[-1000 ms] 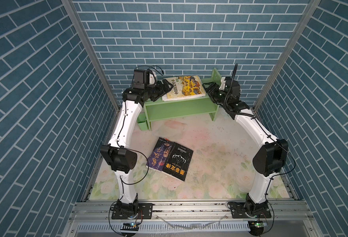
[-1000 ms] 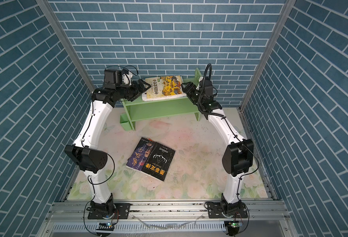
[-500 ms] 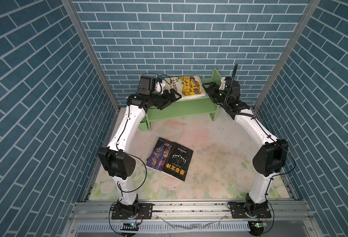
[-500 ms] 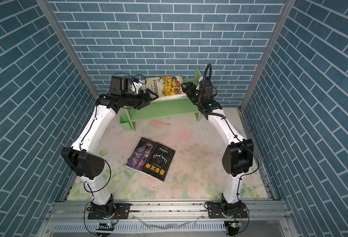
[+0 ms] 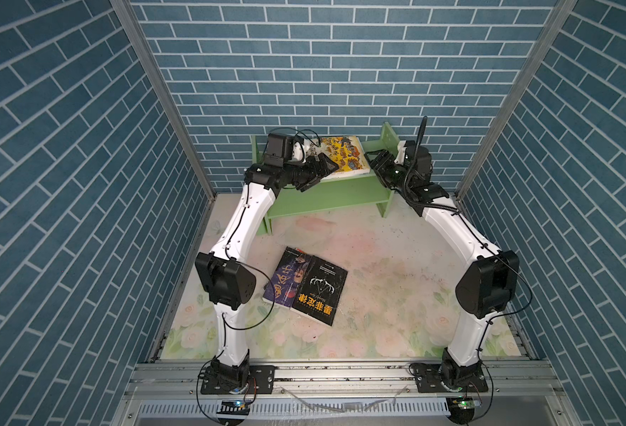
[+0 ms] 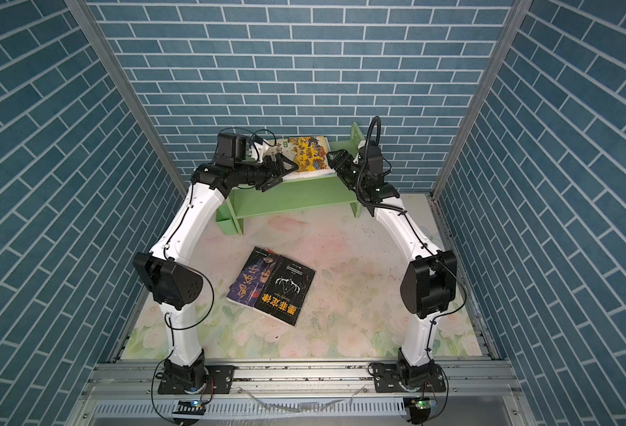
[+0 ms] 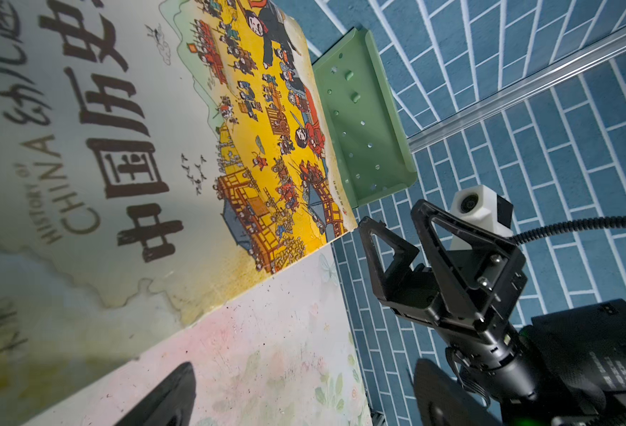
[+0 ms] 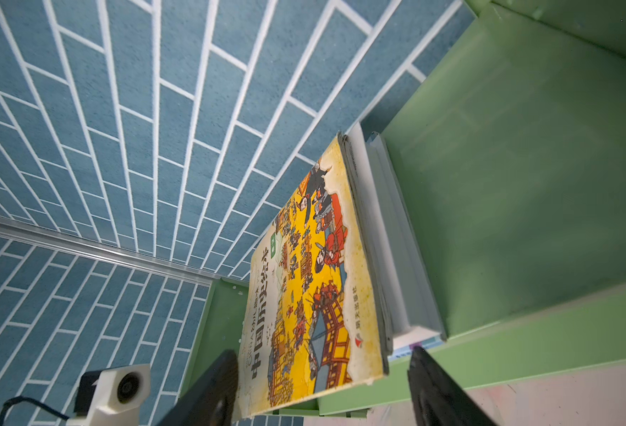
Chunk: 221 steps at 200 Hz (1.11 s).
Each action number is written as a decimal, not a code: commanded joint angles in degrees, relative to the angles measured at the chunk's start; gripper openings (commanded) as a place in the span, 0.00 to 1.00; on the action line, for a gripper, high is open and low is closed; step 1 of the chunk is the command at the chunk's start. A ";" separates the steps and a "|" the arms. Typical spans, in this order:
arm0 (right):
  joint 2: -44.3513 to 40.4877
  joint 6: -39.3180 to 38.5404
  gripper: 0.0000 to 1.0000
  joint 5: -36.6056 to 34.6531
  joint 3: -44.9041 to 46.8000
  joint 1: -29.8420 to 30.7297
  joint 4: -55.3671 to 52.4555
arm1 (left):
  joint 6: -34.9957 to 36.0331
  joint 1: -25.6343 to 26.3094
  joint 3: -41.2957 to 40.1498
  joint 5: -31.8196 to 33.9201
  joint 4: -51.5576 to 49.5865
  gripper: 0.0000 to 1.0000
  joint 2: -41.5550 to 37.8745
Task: Stacking books/files
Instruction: Move the book to the bookshelf.
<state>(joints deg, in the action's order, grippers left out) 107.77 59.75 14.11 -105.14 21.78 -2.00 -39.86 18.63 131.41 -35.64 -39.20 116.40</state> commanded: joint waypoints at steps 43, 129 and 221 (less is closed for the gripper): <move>-4.04 -0.87 0.76 -1.36 1.18 -0.86 -0.21 | -1.06 1.23 -1.14 1.20 0.89 1.00 -0.21; -6.64 -0.78 0.76 -1.61 4.34 -2.00 0.24 | -2.38 4.23 -2.68 9.10 5.97 1.00 0.89; -8.98 -0.72 0.76 -2.51 7.76 -2.49 0.59 | -3.69 5.25 -1.30 13.47 7.18 1.00 3.29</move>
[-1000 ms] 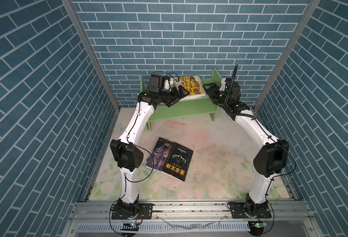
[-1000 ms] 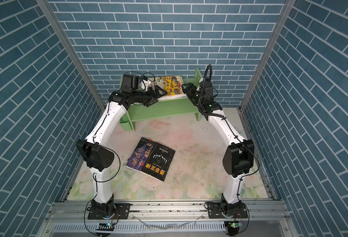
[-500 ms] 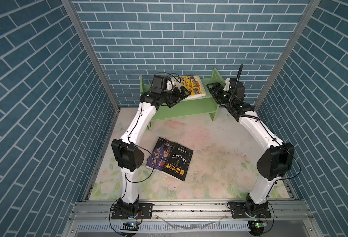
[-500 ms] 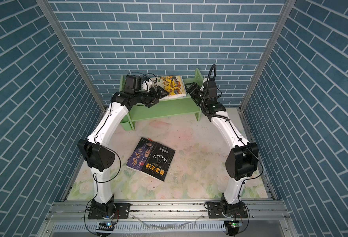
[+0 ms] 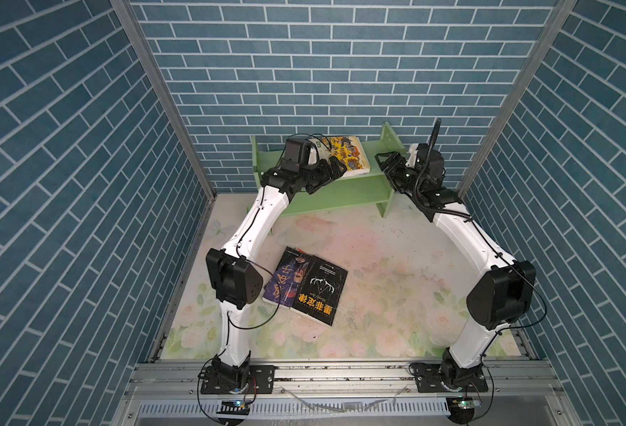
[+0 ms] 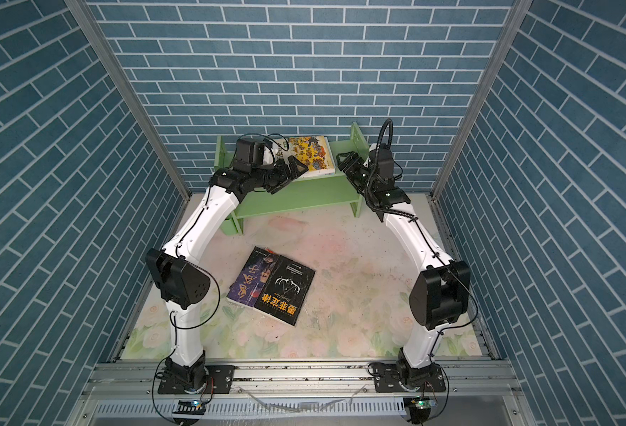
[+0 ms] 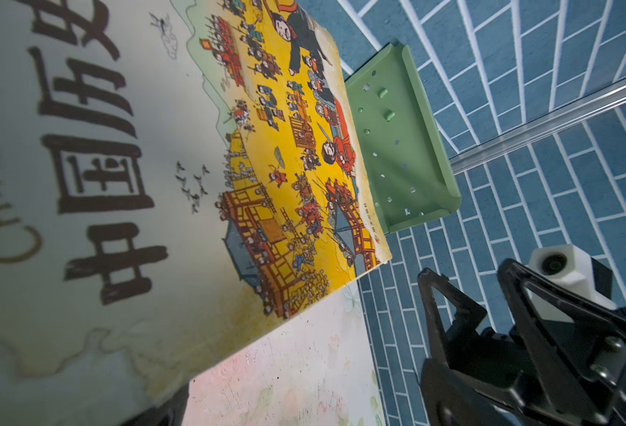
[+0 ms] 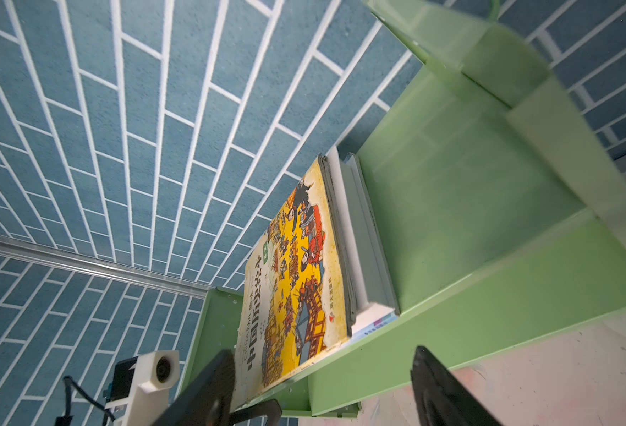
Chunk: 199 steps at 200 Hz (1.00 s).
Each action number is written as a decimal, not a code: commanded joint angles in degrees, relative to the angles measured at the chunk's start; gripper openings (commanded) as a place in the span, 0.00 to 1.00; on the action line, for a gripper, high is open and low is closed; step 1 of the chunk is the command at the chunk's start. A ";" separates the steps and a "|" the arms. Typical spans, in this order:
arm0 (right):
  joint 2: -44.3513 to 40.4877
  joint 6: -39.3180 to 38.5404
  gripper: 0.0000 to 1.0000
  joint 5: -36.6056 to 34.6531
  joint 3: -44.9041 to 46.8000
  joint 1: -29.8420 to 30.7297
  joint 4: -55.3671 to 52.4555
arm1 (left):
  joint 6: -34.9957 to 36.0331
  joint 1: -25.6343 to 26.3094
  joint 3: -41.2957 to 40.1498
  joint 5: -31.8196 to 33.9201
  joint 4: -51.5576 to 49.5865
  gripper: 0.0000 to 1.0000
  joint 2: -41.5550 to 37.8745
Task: Stacking books/files
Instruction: Move the book to the bookshelf.
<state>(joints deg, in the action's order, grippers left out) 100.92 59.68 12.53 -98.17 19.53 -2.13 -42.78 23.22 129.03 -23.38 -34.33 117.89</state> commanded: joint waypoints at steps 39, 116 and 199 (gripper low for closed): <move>-1.96 -0.51 0.76 -0.81 0.83 -0.19 0.62 | -1.66 1.34 3.47 1.52 3.43 1.00 3.53; -3.41 -0.59 0.76 -1.77 2.87 -0.28 0.63 | -4.07 2.48 6.04 1.51 5.82 1.00 6.25; -5.68 -0.80 0.76 -2.24 4.96 -0.75 -0.59 | -7.03 3.58 8.04 0.44 9.80 1.00 8.92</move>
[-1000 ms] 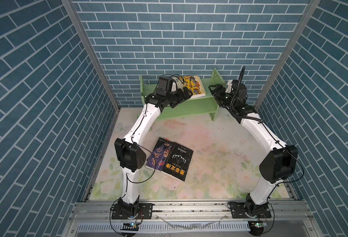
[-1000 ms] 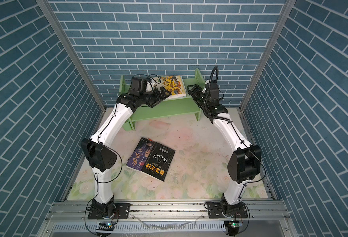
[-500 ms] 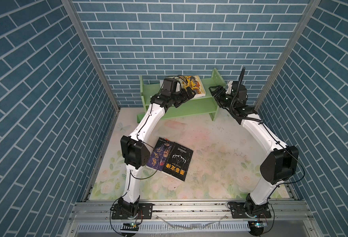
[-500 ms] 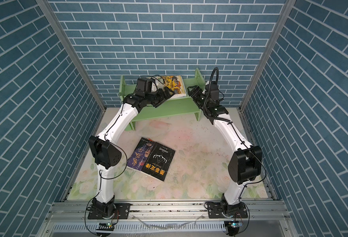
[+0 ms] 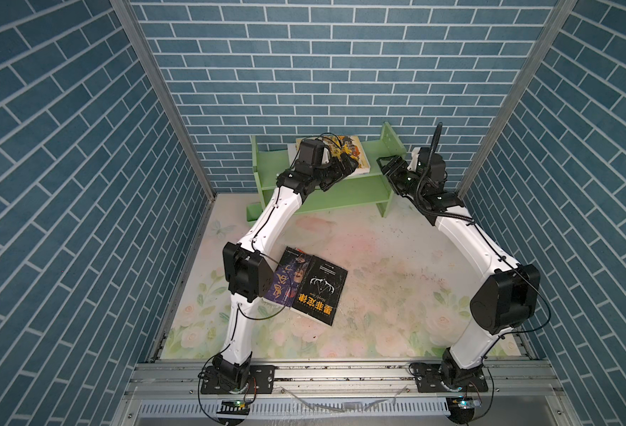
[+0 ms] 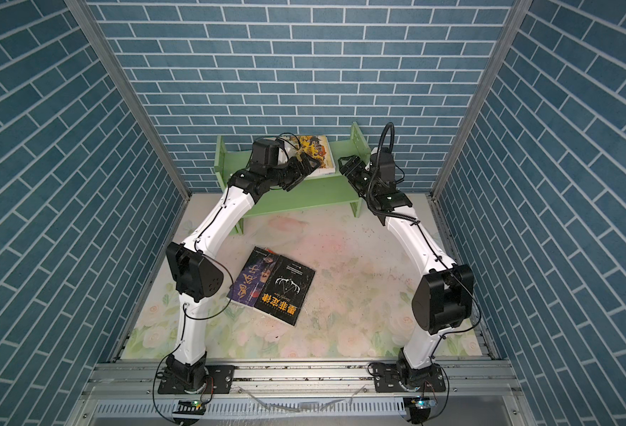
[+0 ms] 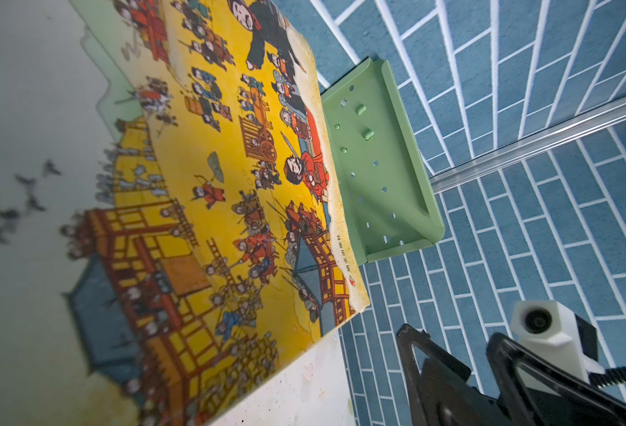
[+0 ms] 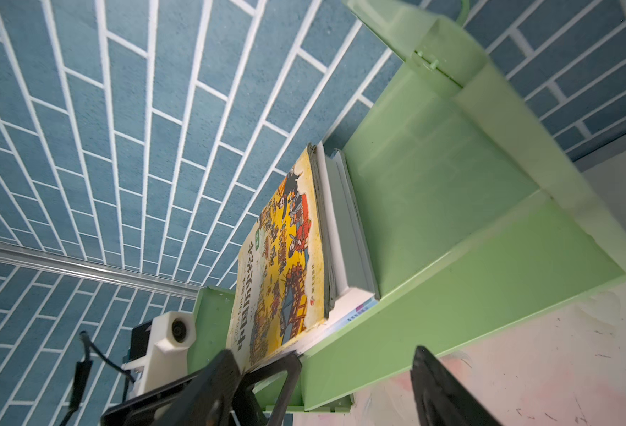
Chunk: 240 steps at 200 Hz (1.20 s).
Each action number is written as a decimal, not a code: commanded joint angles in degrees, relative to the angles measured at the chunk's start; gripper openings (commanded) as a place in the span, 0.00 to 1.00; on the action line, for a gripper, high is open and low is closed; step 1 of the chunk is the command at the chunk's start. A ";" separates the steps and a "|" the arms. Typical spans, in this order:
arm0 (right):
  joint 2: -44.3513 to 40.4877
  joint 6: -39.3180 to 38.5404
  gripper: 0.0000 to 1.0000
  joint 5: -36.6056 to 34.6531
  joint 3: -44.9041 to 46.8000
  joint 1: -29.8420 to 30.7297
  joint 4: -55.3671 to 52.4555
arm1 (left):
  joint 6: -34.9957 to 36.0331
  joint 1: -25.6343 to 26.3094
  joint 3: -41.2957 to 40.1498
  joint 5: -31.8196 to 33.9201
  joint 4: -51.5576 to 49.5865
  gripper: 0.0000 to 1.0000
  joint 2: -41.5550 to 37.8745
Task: Stacking books/files
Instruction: Move the book to the bookshelf.
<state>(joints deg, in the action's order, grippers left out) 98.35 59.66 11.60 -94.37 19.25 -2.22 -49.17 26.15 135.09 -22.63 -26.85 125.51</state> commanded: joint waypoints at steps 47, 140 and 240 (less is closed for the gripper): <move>-4.99 -0.60 0.76 -1.90 3.79 -0.57 -0.50 | -1.35 0.98 3.34 -0.20 2.89 1.00 2.32; -6.56 -0.69 0.75 -2.10 5.29 -0.61 -1.46 | -5.31 2.37 5.18 -2.39 6.49 1.00 4.02; -7.60 -0.95 0.75 -2.23 5.71 -1.09 -2.44 | -9.46 2.36 8.53 -5.14 10.07 1.00 6.72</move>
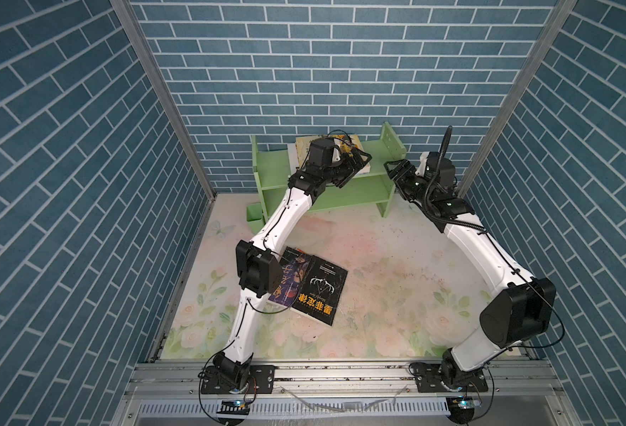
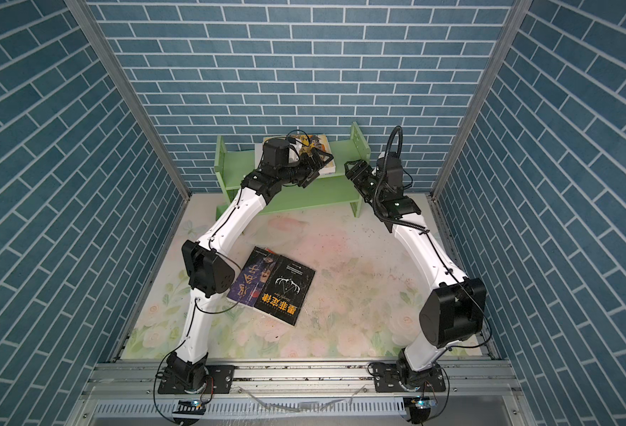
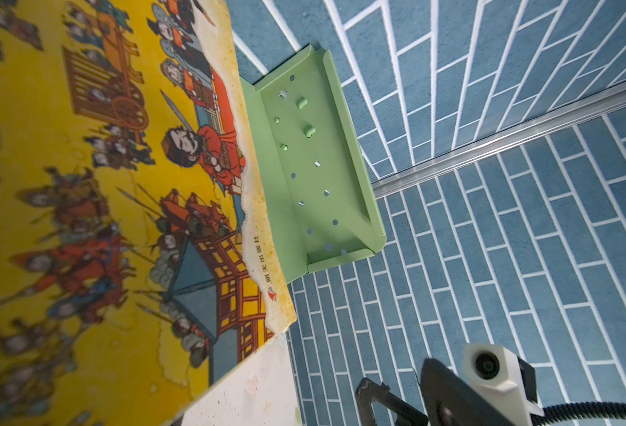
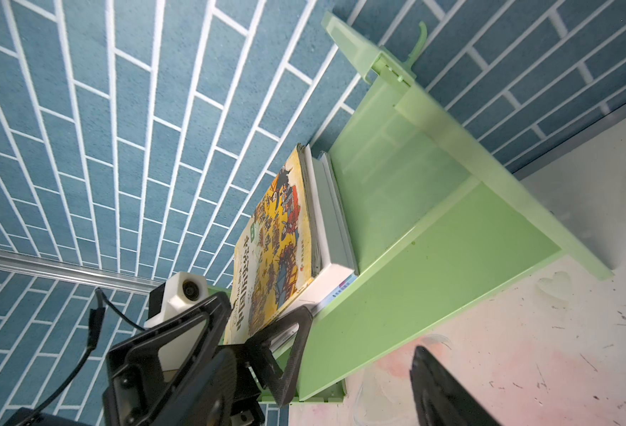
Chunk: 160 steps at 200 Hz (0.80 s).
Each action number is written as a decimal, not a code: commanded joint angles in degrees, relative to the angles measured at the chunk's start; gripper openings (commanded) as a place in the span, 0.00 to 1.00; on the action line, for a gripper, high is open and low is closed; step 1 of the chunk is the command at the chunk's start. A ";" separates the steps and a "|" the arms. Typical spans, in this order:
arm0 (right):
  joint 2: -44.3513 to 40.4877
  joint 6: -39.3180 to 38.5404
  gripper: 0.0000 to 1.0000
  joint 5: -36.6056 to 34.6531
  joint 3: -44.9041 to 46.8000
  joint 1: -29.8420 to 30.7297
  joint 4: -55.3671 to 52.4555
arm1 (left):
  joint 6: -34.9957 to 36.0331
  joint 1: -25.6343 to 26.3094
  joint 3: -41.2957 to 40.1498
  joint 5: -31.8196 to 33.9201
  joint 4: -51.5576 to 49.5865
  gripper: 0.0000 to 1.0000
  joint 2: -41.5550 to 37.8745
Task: Stacking books/files
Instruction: Move the book to the bookshelf.
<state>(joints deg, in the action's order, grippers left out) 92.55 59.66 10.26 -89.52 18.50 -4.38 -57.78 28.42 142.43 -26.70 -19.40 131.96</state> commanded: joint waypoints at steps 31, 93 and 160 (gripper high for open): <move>-1.41 -0.78 0.75 -0.53 0.60 -0.33 -0.10 | -1.18 0.10 1.43 -1.09 2.70 1.00 -0.10; -1.65 -0.81 0.75 -0.52 0.86 -0.41 0.16 | -1.48 -0.01 1.27 -1.58 2.43 1.00 0.38; -3.46 -0.69 0.75 -1.55 2.72 -0.40 0.87 | -1.44 0.01 0.65 -3.05 2.87 1.00 -2.23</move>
<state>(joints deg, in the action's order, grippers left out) 91.70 59.68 9.89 -87.55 18.31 -4.34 -59.77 28.36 142.47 -28.45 -18.09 131.96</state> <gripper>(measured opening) 0.750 0.996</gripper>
